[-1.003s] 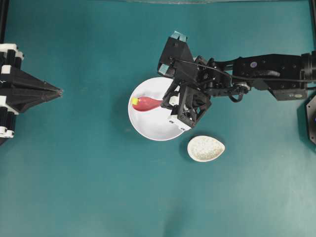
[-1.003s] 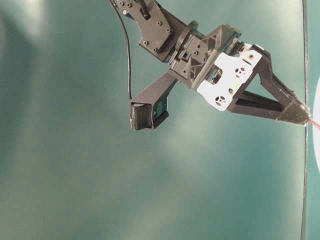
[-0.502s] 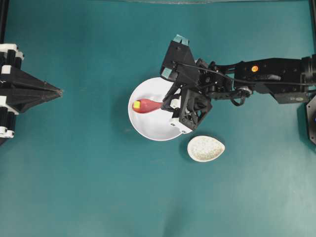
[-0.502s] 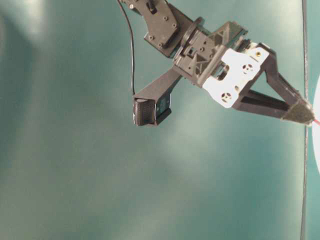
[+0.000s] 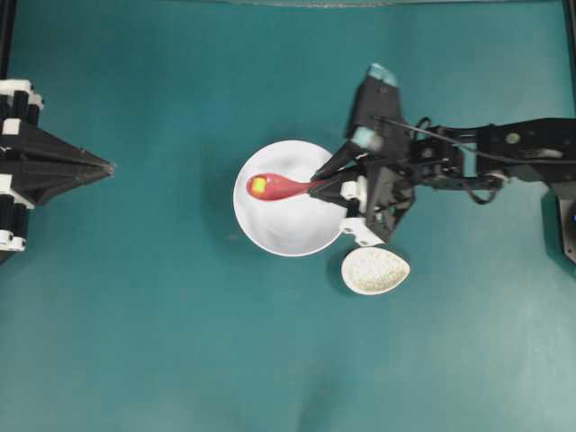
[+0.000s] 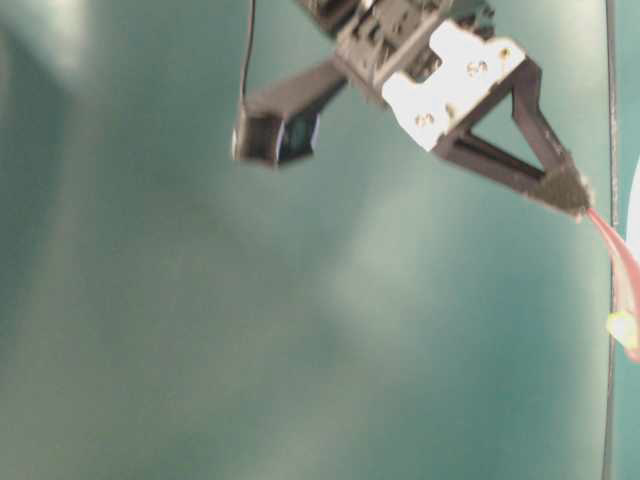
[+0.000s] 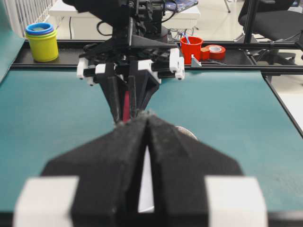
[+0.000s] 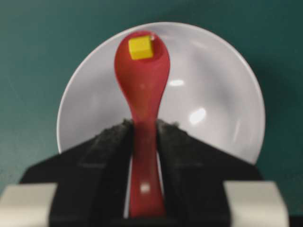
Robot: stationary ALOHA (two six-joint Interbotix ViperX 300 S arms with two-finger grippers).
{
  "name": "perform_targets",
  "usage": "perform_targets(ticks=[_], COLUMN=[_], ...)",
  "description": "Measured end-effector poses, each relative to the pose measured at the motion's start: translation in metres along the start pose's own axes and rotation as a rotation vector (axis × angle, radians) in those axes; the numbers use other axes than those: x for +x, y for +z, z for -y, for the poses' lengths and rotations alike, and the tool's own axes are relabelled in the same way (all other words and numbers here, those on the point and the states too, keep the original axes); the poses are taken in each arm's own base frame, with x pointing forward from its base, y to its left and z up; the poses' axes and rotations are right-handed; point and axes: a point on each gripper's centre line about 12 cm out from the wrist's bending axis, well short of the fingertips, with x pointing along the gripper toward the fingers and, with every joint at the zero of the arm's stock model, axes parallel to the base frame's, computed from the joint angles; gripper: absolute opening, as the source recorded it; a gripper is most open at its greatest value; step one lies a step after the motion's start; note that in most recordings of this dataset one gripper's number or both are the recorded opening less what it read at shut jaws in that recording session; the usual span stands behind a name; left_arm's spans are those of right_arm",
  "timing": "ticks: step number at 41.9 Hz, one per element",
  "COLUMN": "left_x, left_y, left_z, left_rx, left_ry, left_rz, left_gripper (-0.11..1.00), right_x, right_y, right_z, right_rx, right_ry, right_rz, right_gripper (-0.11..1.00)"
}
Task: Scoop the yellow hexagonal prism block from the bowl with a spoon using the right arm.
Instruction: 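Lift the spoon with the yellow block out of the bowl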
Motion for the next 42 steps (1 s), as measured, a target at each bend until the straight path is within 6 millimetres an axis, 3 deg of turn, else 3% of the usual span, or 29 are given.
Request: perform_targets(ticks=[10,42], left_x=[0.000,0.000], left_y=[-0.001,0.000], left_z=[0.000,0.000], left_rx=[-0.001,0.000], left_ry=[0.000,0.000], left_rz=[-0.002,0.000], left_gripper=[0.00,0.00], right_x=[-0.009,-0.012], right_y=[-0.017,-0.018], right_z=[-0.001,-0.003], right_rx=[-0.025,-0.031], right_ry=[0.034,0.043], right_rz=[0.107,0.122], right_gripper=[0.24,0.24])
